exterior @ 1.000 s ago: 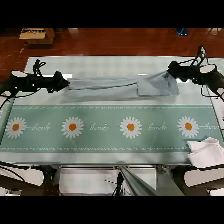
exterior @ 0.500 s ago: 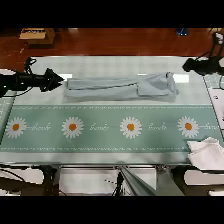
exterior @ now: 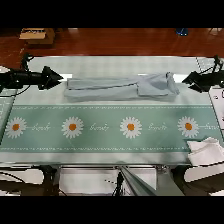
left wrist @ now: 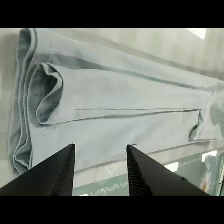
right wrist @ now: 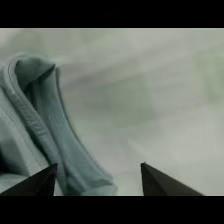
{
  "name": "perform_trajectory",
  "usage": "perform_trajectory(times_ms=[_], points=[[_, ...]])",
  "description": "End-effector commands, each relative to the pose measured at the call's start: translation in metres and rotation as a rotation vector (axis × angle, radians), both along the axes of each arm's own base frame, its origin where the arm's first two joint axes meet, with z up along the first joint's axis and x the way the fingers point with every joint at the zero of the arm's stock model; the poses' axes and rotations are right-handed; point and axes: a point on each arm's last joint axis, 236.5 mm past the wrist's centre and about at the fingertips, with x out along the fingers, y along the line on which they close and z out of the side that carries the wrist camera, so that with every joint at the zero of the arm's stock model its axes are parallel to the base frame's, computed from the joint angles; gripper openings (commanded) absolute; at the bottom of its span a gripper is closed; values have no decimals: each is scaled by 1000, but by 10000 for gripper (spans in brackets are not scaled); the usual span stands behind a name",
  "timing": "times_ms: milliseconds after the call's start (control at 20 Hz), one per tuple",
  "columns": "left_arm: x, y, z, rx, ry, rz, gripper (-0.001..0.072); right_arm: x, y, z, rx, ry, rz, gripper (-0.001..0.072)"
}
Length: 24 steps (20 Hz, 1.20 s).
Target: Fold the shirts.
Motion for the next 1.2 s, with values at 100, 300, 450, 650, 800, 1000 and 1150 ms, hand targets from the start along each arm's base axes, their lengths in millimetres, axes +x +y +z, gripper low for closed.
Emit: perform_trajectory(times_ms=[100, 300, 450, 650, 800, 1000, 1150], points=[[-4, -9, 1, 8, -18, -52, 399, 26, 57, 1, 301, -80, 14, 612], [-5, -15, 1, 8, -18, -64, 399, 33, 90, -11, 265, -72, 68, 611], [-6, -20, 1, 8, -18, -76, 399, 31, 127, -26, 279, -35, 132, 588], [-8, -22, 1, 6, -18, -94, 10, 27, 147, -9, 233, -98, 266, 22], [-10, -30, 4, -4, -25, -117, 18, 16, 136, 27, 186, -127, 319, 21], [-11, -72, 17, -73, -42, -164, 18, -22, 119, 74, 0, -89, 410, 20], [-23, -121, 21, -95, -47, -252, 18, -46, 117, 109, -72, -72, 419, 20]])
